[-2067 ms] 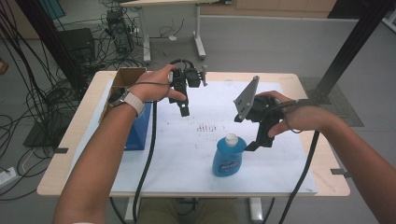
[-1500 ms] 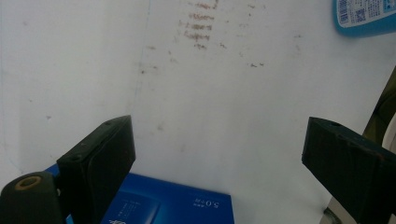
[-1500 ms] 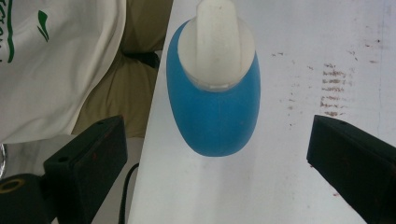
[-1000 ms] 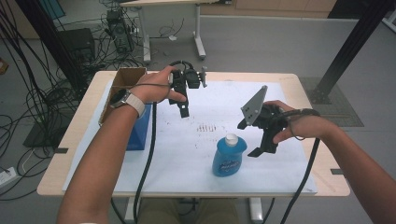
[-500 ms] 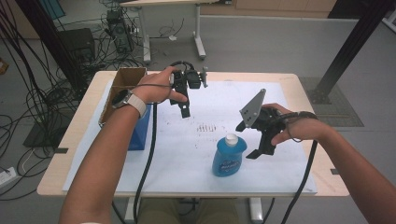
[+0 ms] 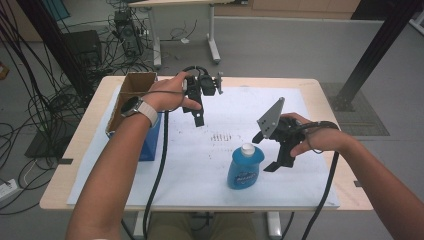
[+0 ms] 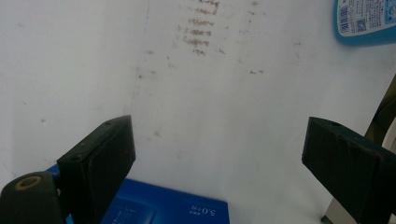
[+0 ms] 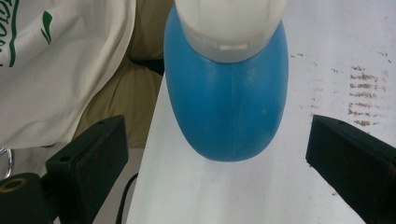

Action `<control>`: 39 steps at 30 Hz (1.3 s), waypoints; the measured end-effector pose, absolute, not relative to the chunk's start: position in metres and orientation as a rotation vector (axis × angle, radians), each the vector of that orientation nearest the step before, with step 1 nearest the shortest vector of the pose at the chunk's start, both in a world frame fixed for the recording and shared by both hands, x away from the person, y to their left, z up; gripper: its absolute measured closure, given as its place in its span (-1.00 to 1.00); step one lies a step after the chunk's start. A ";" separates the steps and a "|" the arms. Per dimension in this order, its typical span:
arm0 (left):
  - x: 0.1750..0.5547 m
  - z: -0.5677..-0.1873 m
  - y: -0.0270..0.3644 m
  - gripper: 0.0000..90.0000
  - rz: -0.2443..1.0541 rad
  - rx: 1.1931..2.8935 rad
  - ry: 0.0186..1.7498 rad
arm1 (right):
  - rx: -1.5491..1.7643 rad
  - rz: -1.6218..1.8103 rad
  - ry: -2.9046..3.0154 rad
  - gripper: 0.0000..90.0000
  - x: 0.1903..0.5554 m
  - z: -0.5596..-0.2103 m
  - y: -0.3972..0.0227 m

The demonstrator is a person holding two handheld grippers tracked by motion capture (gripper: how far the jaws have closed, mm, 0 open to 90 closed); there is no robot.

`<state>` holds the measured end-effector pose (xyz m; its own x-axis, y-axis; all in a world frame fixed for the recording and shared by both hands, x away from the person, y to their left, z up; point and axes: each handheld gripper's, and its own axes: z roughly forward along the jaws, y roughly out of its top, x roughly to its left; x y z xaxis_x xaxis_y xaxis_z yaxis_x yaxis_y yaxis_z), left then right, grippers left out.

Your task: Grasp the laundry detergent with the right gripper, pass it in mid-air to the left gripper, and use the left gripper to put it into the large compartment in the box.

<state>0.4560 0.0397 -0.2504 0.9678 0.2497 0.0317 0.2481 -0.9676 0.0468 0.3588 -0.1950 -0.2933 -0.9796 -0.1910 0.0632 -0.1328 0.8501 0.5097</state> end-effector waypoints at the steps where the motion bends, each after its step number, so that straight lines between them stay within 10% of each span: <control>1: 0.456 -0.250 0.040 -0.78 0.059 3.074 0.390 | 0.257 -0.793 -2.912 -0.88 0.359 -0.294 -0.195; 39: 0.456 -0.253 0.039 -0.78 0.049 3.083 0.404 | 0.278 -0.812 -2.896 -0.87 0.363 -0.298 -0.194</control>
<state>0.4561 0.0386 -0.2532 0.9658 0.2579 0.0272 0.2569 -0.9658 0.0353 0.3626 -0.1942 -0.2981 -0.9759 -0.2082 0.0660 -0.1435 0.8390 0.5249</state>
